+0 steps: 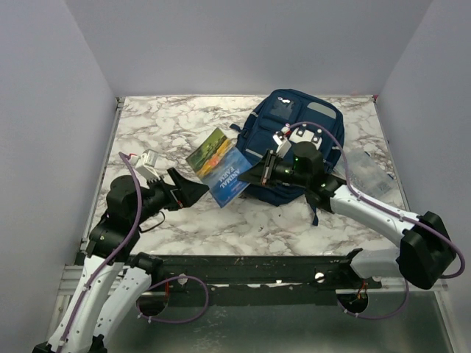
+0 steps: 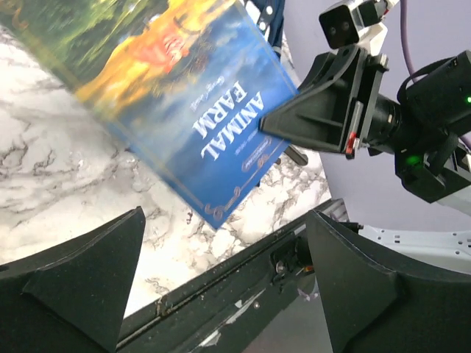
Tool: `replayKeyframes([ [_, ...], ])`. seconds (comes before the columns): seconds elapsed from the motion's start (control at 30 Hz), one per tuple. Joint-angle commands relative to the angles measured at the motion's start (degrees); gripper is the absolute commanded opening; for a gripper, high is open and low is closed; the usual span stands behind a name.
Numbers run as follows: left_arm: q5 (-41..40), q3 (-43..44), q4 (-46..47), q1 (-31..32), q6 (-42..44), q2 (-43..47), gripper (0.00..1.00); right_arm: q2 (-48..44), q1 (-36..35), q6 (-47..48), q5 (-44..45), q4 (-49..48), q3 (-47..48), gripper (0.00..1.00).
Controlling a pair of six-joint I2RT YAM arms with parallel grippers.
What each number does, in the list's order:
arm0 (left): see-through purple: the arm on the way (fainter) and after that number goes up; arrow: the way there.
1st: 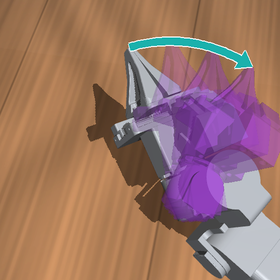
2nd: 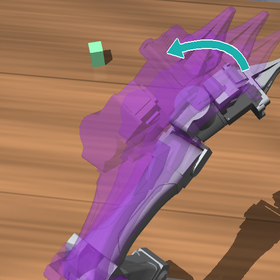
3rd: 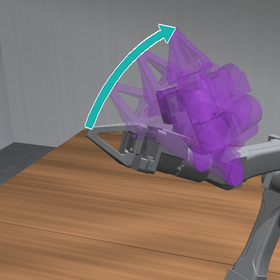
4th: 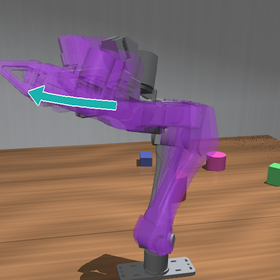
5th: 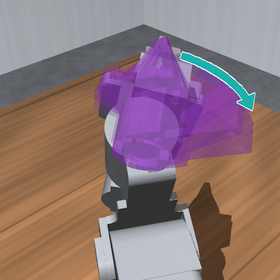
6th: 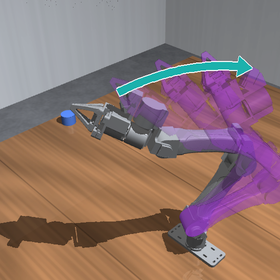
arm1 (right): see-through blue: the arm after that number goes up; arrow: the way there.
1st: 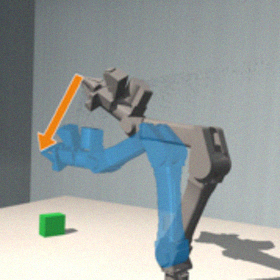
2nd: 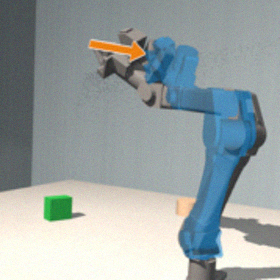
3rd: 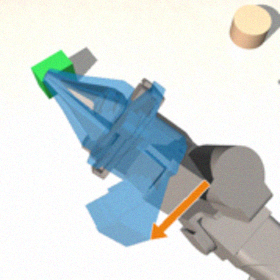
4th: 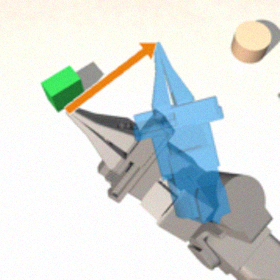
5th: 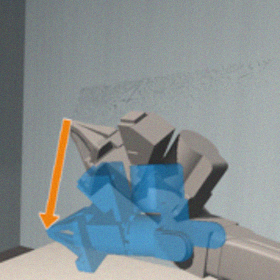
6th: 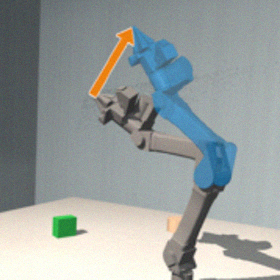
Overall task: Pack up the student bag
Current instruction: Pick up the book from the center of the board.
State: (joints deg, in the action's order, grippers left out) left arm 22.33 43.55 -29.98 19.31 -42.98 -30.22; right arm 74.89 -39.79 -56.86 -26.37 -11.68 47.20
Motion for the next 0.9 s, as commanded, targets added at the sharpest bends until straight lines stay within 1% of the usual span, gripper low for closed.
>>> replayKeyframes([
  [0.0,-0.98,0.52,4.89,0.03,-0.12,1.25,0.94,-3.59,4.16,-0.30,-0.33,-3.47,2.99,0.00],
  [0.1,3.06,-2.45,13.54,0.03,-6.21,0.40,0.98,-4.56,5.14,-5.94,-2.11,-12.11,2.33,0.00],
  [0.17,5.79,-4.56,21.38,0.03,-10.90,-1.23,0.98,-4.96,5.21,-9.26,-2.54,-17.75,1.48,0.00],
  [0.23,6.28,-5.47,26.66,0.03,-14.45,-3.28,0.99,-5.53,5.17,-12.28,-2.16,-21.89,0.18,0.00],
  [0.4,5.39,-6.07,35.28,0.11,-19.53,-7.78,0.98,-5.79,5.16,-19.93,-1.36,-31.38,-3.11,0.00],
  [0.53,7.25,-7.09,47.70,0.74,-24.51,-12.40,0.98,-4.63,5.16,-25.42,-1.22,-39.73,-5.70,0.00],
  [0.63,7.73,-7.06,54.13,2.04,-25.98,-15.80,0.93,-4.49,5.07,-27.47,0.17,-43.86,-7.18,0.00],
  [0.73,8.64,-7.35,58.82,3.16,-26.33,-18.36,0.82,-5.40,5.10,-29.33,2.58,-47.93,-9.96,0.00],
  [0.8,8.87,-8.51,62.14,3.58,-26.86,-19.57,0.71,-6.16,5.08,-30.09,4.44,-49.95,-11.85,0.00],
  [0.87,9.00,-9.72,65.08,3.80,-27.56,-20.71,0.55,-6.33,5.07,-30.64,4.49,-50.84,-12.57,0.00],
])
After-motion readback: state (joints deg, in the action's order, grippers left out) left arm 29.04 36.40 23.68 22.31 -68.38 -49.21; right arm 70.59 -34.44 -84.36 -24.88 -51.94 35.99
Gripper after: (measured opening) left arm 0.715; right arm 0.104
